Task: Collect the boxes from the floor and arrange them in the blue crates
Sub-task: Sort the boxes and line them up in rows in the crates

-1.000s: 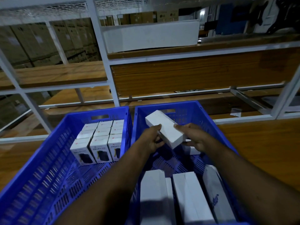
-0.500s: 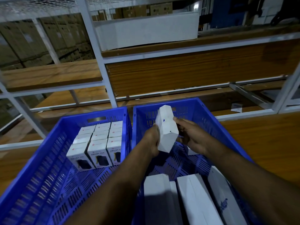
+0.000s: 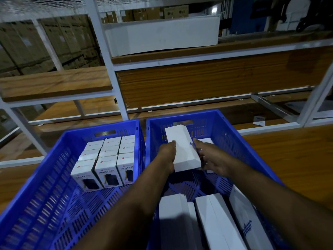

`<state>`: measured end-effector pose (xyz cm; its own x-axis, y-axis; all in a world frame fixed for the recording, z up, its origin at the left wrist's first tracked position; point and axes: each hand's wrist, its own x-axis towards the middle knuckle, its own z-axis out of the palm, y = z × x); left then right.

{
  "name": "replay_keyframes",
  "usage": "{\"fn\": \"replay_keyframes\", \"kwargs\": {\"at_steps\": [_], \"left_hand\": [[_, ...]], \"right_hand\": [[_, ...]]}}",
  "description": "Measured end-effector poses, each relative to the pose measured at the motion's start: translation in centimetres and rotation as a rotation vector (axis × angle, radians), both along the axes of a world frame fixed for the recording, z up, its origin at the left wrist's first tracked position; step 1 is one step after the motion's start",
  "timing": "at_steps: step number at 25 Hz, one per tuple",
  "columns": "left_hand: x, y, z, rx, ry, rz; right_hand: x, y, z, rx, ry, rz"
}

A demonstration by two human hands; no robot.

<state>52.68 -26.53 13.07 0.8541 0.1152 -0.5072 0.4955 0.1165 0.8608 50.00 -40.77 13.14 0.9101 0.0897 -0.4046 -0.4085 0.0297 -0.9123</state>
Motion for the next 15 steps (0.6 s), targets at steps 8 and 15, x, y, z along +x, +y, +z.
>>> {"fn": "replay_keyframes", "kwargs": {"at_steps": [8,15], "left_hand": [[-0.8,0.8,0.9,0.211,-0.224,-0.017],[0.5,5.9,1.1,0.849,-0.672,0.33]], "right_hand": [[0.8,-0.6,-2.5,0.005,0.019,-0.001],[2.1,-1.4,-7.0,-0.184,0.125,-0.116]]}}
